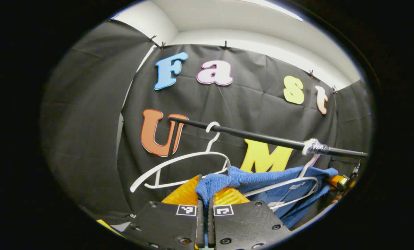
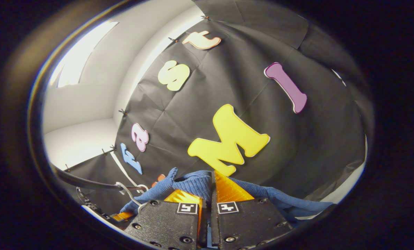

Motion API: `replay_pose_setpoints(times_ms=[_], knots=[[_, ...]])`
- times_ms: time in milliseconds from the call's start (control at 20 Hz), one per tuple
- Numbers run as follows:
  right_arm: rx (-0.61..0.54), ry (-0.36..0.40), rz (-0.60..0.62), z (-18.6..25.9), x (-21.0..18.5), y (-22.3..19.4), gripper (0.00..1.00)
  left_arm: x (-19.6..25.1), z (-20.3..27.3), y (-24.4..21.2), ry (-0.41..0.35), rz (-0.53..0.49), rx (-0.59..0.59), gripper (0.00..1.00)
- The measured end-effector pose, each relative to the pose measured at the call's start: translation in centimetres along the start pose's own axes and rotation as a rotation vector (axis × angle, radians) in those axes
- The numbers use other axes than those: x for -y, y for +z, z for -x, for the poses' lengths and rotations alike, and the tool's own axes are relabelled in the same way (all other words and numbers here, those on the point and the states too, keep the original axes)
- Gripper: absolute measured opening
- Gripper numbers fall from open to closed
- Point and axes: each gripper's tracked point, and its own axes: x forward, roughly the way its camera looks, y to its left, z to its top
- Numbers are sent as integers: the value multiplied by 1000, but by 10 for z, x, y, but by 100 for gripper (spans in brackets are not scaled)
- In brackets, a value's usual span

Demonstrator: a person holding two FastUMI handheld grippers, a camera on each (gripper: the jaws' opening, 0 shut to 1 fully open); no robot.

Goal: Grasp the clothes on the hanger with both hands and then place them into the laundry hamper below.

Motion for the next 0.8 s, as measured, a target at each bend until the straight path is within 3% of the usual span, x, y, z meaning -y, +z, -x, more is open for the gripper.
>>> replay_pose_setpoints(times_ms=[100,150,200,300,400,450,500,600,650,800], knots=[[-19,21,4,-11,1,6,8,0,-6,2,-33,-1,-21,9],[-28,20,21,-17,4,9,8,-1,-10,3,-49,-7,-33,4],[-45,18,43,-22,3,9,7,-3,-14,4,-57,-23,-38,9],[-80,16,70,-34,7,7,7,-2,-19,2,-89,-46,-60,4],[-123,9,80,-44,17,2,7,-5,-24,0,-121,-42,-87,4],[-142,10,86,-48,21,-1,7,-8,-24,-1,-131,-37,-99,9],[-163,13,93,-51,23,-6,7,-10,-26,-4,-144,-30,-114,4],[-219,37,104,-60,27,-19,8,-19,-33,-15,-142,-42,-145,4],[-251,41,103,-67,32,-26,7,-27,-35,-22,-139,-53,-168,9],[-355,22,103,-86,54,-55,8,-37,-40,-43,-155,-17,-235,4]])
